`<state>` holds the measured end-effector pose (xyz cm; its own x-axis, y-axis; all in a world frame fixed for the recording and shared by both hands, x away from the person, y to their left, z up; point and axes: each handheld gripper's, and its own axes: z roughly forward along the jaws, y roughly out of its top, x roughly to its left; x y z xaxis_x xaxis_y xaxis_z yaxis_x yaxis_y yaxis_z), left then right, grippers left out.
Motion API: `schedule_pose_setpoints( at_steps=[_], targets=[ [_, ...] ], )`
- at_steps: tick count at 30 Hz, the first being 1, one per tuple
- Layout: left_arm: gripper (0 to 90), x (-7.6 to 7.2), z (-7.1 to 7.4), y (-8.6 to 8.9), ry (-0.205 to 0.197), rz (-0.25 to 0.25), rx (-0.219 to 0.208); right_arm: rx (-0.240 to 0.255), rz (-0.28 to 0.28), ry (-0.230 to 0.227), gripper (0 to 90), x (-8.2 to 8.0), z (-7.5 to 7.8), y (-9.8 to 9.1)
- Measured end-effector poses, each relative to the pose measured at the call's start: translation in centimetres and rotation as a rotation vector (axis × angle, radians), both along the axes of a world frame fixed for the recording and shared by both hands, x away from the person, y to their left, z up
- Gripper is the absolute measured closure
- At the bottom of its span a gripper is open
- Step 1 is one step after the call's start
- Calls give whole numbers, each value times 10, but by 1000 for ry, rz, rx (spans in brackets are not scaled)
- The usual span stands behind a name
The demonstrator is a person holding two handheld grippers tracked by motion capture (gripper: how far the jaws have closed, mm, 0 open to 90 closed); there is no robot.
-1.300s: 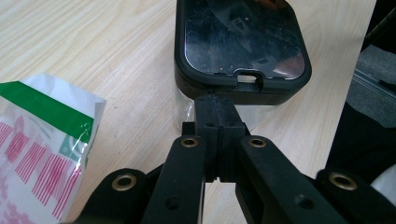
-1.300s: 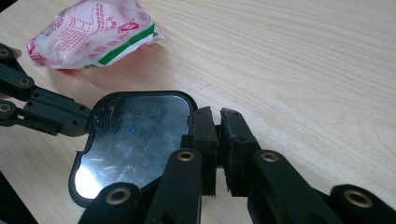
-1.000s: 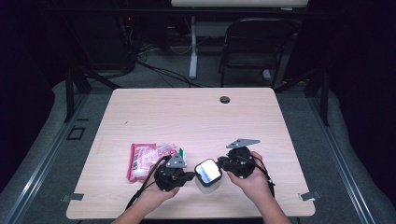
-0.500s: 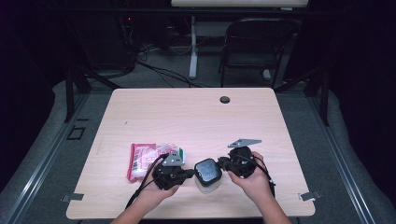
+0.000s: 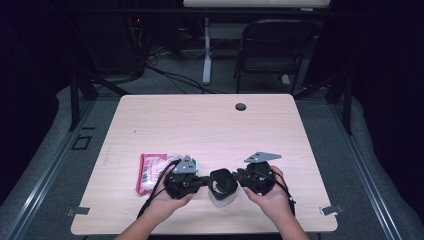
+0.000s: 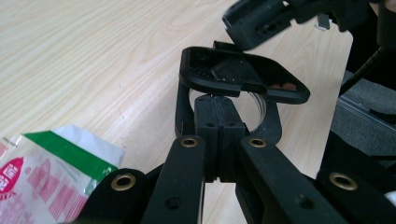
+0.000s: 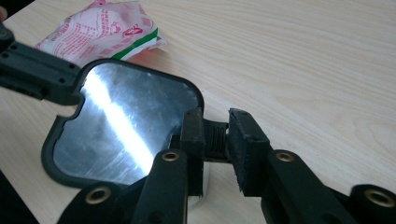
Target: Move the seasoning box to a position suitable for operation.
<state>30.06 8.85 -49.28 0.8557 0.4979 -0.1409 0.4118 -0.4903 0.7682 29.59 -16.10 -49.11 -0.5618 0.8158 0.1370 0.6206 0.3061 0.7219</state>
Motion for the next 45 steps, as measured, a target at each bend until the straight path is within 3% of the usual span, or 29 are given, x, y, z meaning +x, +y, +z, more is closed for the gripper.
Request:
schedule_pose_setpoints(
  at_steps=[9,17,24,32,38,45],
  targets=[
    [900,6,8,-11,-9,-31,-2,30,32,30,620,-19,11,-12],
    [900,10,11,-16,-12,-40,-20,-16,73,46,591,-29,6,-15],
    [900,10,14,-17,-22,-42,-35,-1,89,44,554,-34,8,-13],
    [900,8,15,-17,-32,-41,-45,-24,76,6,526,-36,3,2],
    [892,8,14,-14,-34,-30,-42,-26,53,-57,533,-35,1,9],
    [849,11,6,-12,-25,5,2,-10,65,-48,595,-35,3,8]
  ],
)
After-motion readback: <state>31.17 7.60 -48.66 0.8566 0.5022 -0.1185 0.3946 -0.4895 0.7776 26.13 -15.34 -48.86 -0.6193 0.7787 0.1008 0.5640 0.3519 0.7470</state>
